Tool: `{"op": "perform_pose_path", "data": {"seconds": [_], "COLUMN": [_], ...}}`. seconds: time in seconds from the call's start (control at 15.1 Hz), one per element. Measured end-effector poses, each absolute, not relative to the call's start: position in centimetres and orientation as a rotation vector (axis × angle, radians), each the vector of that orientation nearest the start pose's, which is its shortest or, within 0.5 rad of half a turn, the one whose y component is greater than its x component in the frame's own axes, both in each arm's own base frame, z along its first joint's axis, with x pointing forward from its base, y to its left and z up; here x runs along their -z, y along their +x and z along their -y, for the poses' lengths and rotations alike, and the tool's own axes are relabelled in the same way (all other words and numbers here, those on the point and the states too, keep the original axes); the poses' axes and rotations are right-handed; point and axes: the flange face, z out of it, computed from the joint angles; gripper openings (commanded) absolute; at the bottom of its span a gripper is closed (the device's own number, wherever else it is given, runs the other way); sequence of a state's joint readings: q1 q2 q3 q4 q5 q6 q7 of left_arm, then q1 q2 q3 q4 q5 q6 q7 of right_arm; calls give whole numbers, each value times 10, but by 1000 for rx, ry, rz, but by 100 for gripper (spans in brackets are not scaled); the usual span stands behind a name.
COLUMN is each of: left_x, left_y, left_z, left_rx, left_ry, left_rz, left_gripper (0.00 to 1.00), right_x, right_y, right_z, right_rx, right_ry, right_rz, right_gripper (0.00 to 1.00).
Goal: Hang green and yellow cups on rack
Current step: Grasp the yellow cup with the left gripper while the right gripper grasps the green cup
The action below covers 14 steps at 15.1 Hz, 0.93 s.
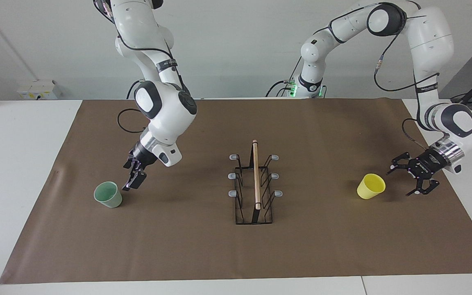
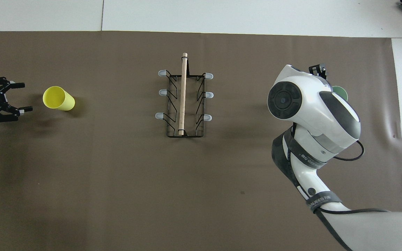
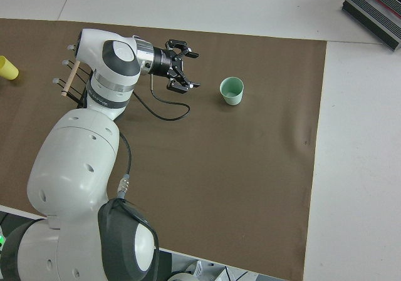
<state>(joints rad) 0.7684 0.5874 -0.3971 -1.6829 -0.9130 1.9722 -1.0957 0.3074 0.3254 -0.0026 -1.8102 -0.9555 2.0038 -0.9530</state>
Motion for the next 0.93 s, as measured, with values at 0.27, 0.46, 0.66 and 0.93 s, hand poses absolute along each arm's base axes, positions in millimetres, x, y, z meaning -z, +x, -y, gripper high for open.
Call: {"op": "perform_pose_path", "data": {"seconds": [0.27,0.46,0.66,0.93], "left_x": [-270,-257,-251,-241], "left_y": [616,608,605,599], "left_z": [-213,-206,-202,-196], "left_rx": [710,702,693,680], "left_ry": [1232,1266,1263,1257], "left_rz": [-1801,-1746,-1706,-1669], "left_gripper": [100,100,100,100], "right_x": [-309,-282,-269,-250], "right_y": [617,610,604,599], "right_z": [-166,-165,-158,-140], "right_rx": [509,534,523,499], "right_ry": [1486,1512,1495,1440], "right_rz": [-1761,-1745,-1743,-1750], "right_gripper": [100,100,100,100]}}
